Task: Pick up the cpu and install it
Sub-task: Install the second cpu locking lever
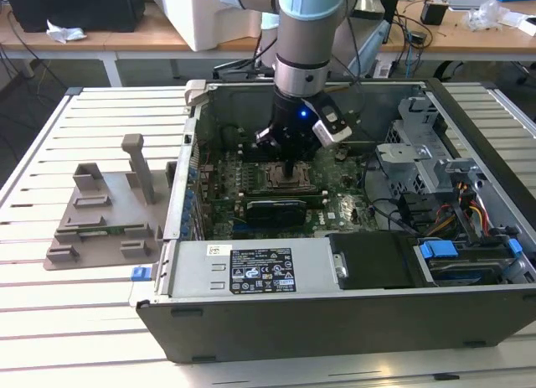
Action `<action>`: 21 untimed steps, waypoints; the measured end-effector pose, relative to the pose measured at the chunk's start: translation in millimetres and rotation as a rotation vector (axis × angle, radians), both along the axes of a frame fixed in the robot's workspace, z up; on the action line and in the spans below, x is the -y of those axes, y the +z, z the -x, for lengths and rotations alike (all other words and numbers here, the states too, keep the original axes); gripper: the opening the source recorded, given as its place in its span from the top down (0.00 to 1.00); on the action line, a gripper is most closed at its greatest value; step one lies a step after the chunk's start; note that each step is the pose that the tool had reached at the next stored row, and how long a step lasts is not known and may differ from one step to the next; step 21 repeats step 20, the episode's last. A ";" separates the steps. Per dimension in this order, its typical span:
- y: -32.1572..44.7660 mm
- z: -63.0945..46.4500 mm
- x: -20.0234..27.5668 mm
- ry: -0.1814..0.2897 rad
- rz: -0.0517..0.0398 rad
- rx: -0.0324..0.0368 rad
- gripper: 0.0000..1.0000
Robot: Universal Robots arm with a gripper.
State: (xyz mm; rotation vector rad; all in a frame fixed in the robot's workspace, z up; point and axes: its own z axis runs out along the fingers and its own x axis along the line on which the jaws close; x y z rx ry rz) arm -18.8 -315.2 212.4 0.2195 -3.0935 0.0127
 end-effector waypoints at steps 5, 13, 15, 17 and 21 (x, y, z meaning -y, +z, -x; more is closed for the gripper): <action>27.4 0.0 -0.5 0.000 0.0050 0.0000 0.89; 71.4 -0.1 -0.6 0.000 0.0055 -0.0001 0.89; 71.6 -0.1 -0.6 0.000 0.0052 0.0000 0.89; 71.8 -0.1 -0.6 0.000 0.0053 -0.0001 0.89; 72.2 -0.1 -0.6 0.000 0.0054 -0.0001 0.89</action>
